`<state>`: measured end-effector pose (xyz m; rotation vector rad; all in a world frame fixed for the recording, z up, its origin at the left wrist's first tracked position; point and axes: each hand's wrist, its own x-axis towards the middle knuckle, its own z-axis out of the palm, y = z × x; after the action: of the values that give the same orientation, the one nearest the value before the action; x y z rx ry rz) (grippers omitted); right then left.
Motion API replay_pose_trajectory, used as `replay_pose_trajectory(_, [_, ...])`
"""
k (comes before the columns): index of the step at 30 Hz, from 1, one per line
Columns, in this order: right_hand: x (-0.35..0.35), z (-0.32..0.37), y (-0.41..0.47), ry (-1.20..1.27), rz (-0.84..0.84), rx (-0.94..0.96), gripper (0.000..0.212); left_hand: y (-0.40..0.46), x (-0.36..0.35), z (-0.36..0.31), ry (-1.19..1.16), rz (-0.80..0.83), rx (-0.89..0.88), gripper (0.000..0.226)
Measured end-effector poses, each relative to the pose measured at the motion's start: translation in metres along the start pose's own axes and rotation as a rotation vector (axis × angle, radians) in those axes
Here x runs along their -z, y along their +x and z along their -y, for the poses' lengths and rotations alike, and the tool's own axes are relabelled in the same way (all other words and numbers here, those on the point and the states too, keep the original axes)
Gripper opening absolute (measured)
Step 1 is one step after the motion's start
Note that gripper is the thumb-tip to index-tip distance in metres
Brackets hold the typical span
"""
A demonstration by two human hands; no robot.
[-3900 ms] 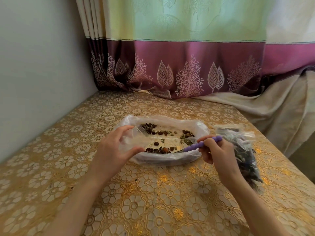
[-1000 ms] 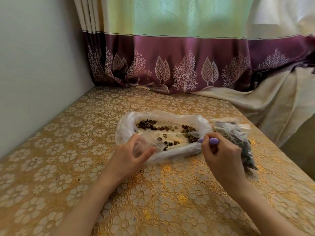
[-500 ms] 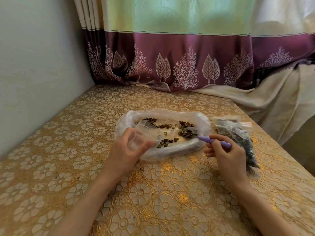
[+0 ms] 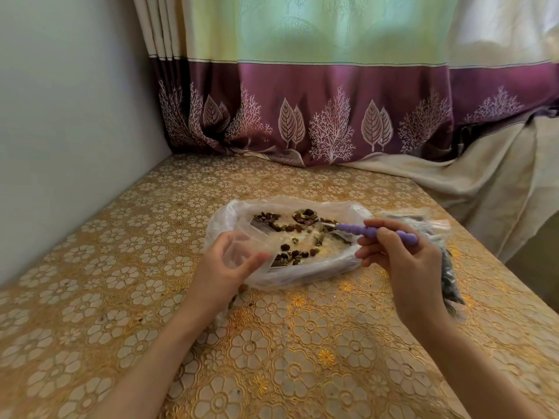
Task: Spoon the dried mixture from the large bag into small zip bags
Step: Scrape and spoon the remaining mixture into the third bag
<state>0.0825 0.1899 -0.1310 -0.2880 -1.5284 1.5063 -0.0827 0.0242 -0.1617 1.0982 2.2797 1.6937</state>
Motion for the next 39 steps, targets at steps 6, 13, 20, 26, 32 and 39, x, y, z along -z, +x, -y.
replay_pose_trajectory(6, [-0.02, 0.017, 0.004, 0.035, 0.214, 0.062, 0.026, 0.001, -0.002, -0.001, -0.051, -0.034, 0.039, 0.071])
replay_pose_trajectory(13, [-0.033, 0.019, 0.003, -0.159, 0.448, 0.119, 0.022, 0.002, -0.001, -0.004, -0.21, -0.027, 0.04, 0.053])
replay_pose_trajectory(20, [-0.023, 0.015, 0.013, -0.055, 0.394, 0.082, 0.022, 0.002, 0.001, -0.006, -0.178, -0.038, 0.024, 0.06])
replay_pose_trajectory(26, [-0.005, 0.0, 0.026, -0.017, 0.081, -0.057, 0.021, 0.002, 0.009, -0.008, -0.158, -0.047, 0.017, 0.107])
replay_pose_trajectory(32, [0.011, -0.014, 0.03, -0.352, -0.039, -0.016, 0.017, 0.005, 0.016, -0.005, -0.183, -0.134, 0.002, 0.079])
replay_pose_trajectory(39, [0.019, -0.018, 0.024, -0.327, -0.037, -0.063, 0.026, 0.006, 0.016, -0.002, -0.243, -0.201, -0.007, 0.052])
